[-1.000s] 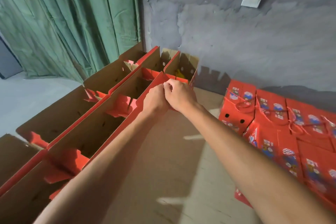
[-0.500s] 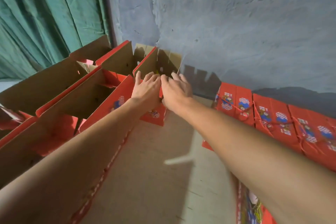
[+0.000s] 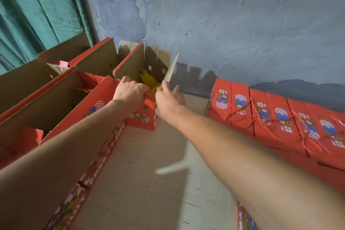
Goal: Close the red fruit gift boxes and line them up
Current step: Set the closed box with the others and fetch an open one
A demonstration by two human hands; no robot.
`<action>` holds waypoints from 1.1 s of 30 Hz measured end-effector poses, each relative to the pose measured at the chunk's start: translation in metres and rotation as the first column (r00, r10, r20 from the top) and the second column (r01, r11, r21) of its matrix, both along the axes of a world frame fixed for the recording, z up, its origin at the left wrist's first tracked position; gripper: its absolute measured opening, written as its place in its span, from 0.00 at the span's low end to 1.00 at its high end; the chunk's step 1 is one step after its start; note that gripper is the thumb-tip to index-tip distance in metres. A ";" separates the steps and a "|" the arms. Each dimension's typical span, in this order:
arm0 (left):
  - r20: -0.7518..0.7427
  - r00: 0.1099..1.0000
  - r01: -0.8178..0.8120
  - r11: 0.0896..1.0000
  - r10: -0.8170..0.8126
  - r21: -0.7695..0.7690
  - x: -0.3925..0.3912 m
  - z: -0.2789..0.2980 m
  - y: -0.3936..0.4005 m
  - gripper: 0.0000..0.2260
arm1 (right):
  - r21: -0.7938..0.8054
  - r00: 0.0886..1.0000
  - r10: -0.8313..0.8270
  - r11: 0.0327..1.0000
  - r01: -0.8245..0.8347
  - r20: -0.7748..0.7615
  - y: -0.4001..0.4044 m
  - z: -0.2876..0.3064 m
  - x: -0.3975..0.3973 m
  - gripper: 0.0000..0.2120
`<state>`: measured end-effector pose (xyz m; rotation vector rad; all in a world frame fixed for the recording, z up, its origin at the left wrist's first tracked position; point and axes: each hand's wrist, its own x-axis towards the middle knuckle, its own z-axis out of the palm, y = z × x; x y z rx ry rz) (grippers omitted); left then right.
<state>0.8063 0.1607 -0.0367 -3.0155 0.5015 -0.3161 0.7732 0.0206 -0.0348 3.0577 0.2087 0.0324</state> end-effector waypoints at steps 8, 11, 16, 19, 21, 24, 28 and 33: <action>-0.033 0.997 0.062 0.997 -0.064 -0.036 -0.004 -0.010 -0.009 0.06 | 0.120 0.990 0.007 0.992 -0.024 0.140 -0.022 -0.008 -0.007 0.17; -0.049 0.992 0.113 0.993 -0.114 -0.012 -0.010 -0.008 -0.026 0.06 | 0.105 0.990 0.013 0.994 -0.028 0.141 -0.038 0.000 -0.011 0.15; -0.106 0.983 0.147 0.987 -0.153 -0.060 -0.025 -0.006 -0.038 0.07 | 0.100 0.988 0.074 0.991 -0.087 0.133 -0.056 0.011 -0.022 0.12; -0.111 0.975 0.179 0.977 -0.191 -0.112 -0.043 -0.008 -0.038 0.08 | 0.112 0.981 0.098 0.987 -0.118 0.166 -0.058 0.014 -0.031 0.11; -0.088 0.976 0.184 0.970 -0.200 -0.160 -0.056 -0.009 -0.040 0.08 | 0.111 0.978 0.099 0.986 -0.121 0.186 -0.061 0.014 -0.041 0.13; -0.085 0.979 0.167 0.969 -0.184 -0.180 -0.077 -0.009 -0.043 0.10 | 0.143 0.980 0.072 0.985 -0.099 0.185 -0.064 0.012 -0.063 0.14; -0.140 0.979 0.125 0.978 -0.150 -0.170 -0.117 -0.003 -0.053 0.10 | 0.338 0.977 -0.057 0.941 -0.016 0.204 -0.070 0.011 -0.108 0.15; -0.208 0.965 0.116 0.974 -0.157 -0.196 -0.181 0.002 -0.070 0.11 | 0.585 0.971 -0.176 0.809 0.050 0.161 -0.079 0.022 -0.187 0.16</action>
